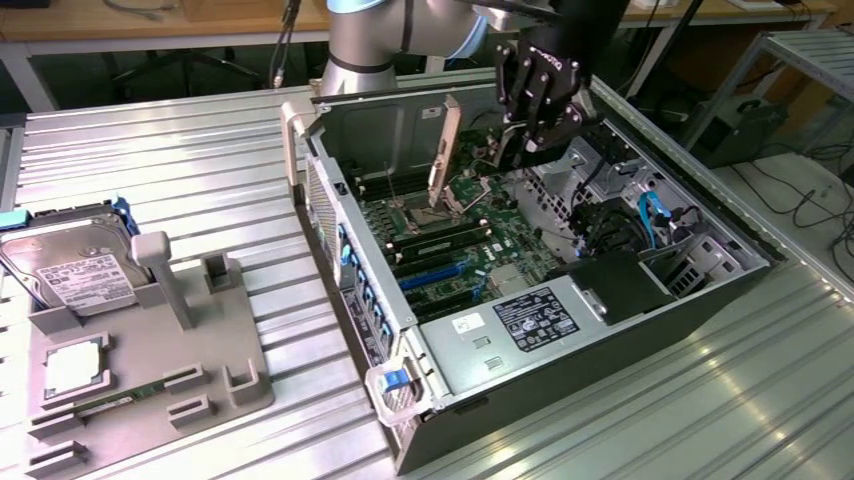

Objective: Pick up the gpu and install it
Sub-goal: 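Insert the gpu into the slot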

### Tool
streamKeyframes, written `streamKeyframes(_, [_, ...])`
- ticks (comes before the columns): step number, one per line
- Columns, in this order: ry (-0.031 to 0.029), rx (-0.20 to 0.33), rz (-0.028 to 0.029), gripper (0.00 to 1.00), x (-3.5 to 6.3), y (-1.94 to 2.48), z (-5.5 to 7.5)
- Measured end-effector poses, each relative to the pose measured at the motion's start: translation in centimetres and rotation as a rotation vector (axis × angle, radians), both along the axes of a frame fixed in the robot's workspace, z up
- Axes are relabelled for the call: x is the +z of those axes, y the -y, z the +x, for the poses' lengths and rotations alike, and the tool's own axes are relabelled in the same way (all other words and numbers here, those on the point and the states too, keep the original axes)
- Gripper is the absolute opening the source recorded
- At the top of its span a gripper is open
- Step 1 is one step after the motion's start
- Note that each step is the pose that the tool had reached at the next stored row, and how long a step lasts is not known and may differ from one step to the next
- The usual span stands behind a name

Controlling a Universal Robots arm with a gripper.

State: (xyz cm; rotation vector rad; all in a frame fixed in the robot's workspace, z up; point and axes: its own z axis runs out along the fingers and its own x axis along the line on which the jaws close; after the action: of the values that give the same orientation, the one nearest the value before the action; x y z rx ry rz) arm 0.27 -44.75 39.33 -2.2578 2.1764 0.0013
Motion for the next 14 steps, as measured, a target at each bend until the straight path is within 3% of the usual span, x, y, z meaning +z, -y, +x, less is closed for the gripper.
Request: streamKeyframes(14, [0.0000,0.001,0.0000,0.28,-2.69,-0.19,-0.1])
